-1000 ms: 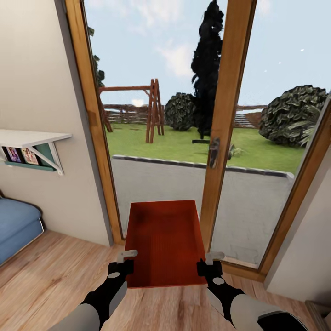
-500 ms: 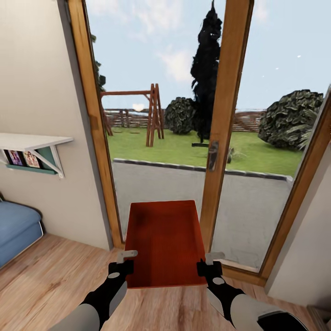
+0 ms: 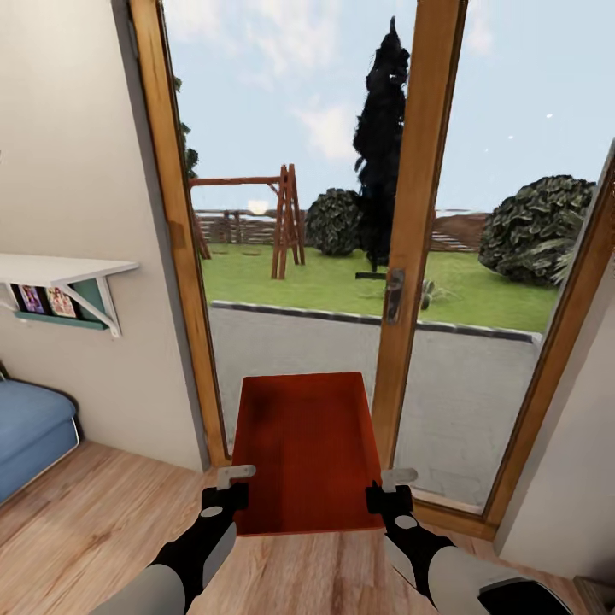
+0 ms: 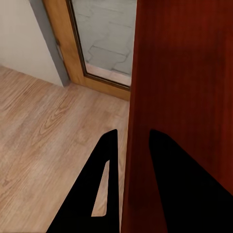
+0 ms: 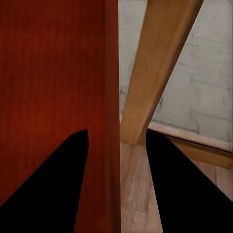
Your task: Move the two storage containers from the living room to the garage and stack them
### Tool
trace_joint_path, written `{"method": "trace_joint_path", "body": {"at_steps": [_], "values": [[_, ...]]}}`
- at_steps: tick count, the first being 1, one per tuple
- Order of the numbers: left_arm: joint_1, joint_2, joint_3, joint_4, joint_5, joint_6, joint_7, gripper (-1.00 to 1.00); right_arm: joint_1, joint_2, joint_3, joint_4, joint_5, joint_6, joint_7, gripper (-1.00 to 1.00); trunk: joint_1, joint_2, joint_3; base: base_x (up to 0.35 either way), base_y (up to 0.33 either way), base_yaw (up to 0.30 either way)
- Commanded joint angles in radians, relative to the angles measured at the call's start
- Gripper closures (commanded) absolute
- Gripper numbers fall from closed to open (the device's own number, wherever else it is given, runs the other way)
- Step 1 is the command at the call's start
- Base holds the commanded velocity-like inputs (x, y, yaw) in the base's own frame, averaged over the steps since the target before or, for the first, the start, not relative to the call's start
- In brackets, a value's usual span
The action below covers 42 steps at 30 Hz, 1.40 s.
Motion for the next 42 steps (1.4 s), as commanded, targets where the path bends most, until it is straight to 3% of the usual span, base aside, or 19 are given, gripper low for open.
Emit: {"method": "trace_joint_path", "body": {"at_steps": [1,42], "values": [[0.000,0.043,0.007,0.001,0.011,-0.001,0.012,1.00,-0.001,0.001,-0.072,-0.003,0.022,-0.089,0.006,1.00,0.000,-0.001,0.000,0.000,0.000,0.000],[0.000,0.043,0.007,0.001,0.011,-0.001,0.012,1.00,-0.001,0.001,-0.072,-0.003,0.021,-0.089,0.006,1.00,0.000,-0.001,0.063,0.000,0.000,0.000]]}}
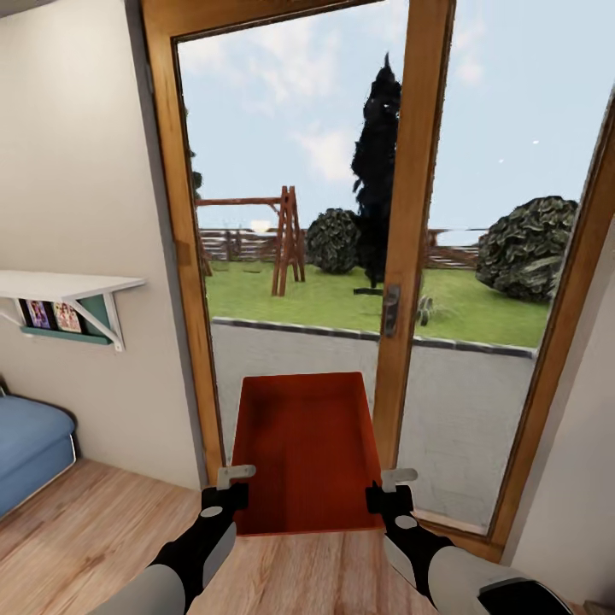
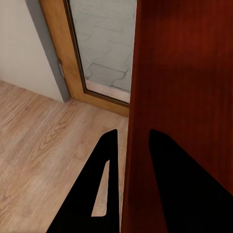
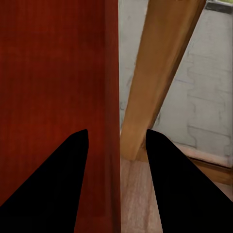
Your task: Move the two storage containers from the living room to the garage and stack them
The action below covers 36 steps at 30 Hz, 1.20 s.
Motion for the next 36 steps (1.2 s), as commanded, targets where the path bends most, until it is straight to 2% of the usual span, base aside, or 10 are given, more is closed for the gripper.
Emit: {"method": "trace_joint_path", "body": {"at_steps": [1,36], "values": [[0.000,0.043,0.007,0.001,0.010,-0.001,0.012,1.00,-0.001,0.001,-0.073,-0.003,0.022,-0.088,0.007,1.00,0.000,-0.001,-0.001,0.000,0.000,0.000],[0.000,0.044,0.007,0.001,0.009,-0.001,0.012,1.00,-0.001,0.001,-0.073,-0.003,0.021,-0.087,0.005,1.00,0.000,-0.001,-0.001,0.000,0.000,0.000]]}}
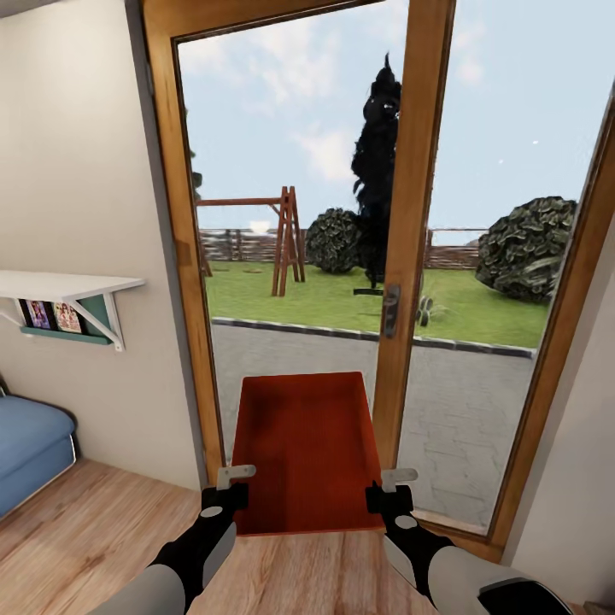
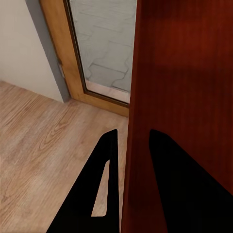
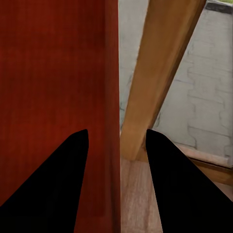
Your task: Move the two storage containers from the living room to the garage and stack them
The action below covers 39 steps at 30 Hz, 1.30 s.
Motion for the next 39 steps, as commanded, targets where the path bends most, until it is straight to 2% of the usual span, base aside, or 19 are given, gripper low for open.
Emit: {"method": "trace_joint_path", "body": {"at_steps": [1,7,39], "values": [[0.000,0.044,0.007,0.001,0.011,-0.001,0.012,1.00,-0.002,0.001,-0.074,-0.003,0.022,-0.087,0.005,1.00,0.000,-0.001,-0.002,0.000,0.000,0.000],[0.000,0.044,0.007,0.001,0.011,-0.001,0.012,1.00,-0.002,0.001,-0.074,-0.003,0.024,-0.087,0.006,1.00,0.000,-0.001,-0.001,0.000,0.000,0.165],[0.000,0.044,0.007,0.001,0.011,-0.001,0.012,1.00,-0.002,0.001,-0.074,-0.003,0.024,-0.088,0.006,1.00,0.000,-0.001,0.018,0.000,0.000,0.298]]}}
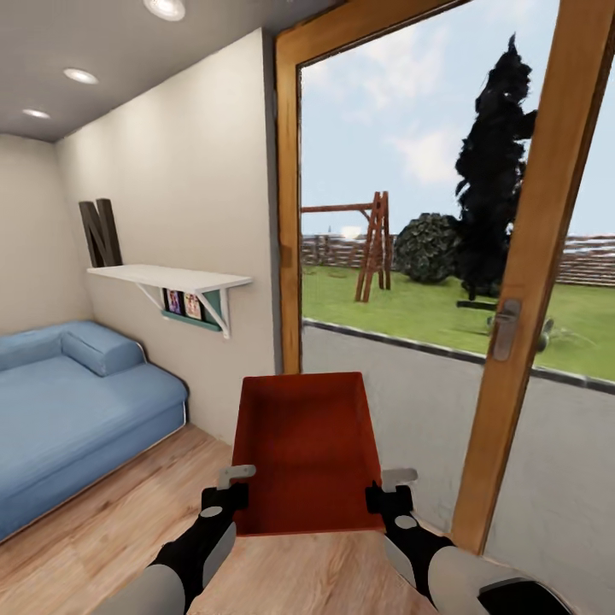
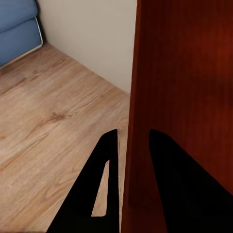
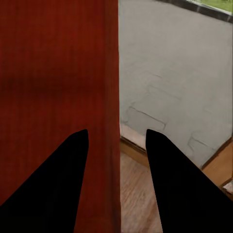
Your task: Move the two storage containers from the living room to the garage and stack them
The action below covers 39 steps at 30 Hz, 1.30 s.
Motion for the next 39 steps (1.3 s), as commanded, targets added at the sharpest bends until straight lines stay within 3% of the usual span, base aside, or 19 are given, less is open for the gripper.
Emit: {"method": "trace_joint_path", "body": {"at_steps": [1,39], "values": [[0.000,0.044,0.007,0.001,0.011,0.000,0.012,1.00,-0.001,0.000,-0.072,-0.003,0.022,-0.089,0.007,1.00,0.000,-0.001,-0.001,0.000,0.000,0.300],[0.000,0.045,0.010,0.044,0.009,-0.001,0.011,1.00,-0.001,0.000,-0.072,-0.003,0.022,-0.088,0.007,1.00,0.000,-0.001,0.021,0.000,0.000,0.300]]}}
